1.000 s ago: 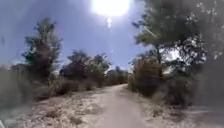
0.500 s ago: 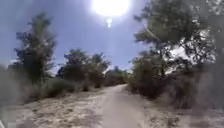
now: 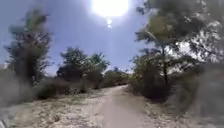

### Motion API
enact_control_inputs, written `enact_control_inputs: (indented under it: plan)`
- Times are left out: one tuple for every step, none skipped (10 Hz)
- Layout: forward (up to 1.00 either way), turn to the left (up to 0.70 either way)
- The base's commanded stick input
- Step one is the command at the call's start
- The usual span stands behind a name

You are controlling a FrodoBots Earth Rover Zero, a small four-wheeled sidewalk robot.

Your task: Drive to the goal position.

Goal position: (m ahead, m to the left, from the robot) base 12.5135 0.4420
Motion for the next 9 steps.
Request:
enact_control_inputs:
  plan:
    - [0.85, 0.15]
    - [0.85, 0.25]
    - [0.85, 0.15]
    - [0.85, 0.00]
    - [0.85, 0.00]
    - [0.85, 0.00]
    - [0.85, 0.00]
    - [0.85, 0.02]
    - [0.85, 0.22]
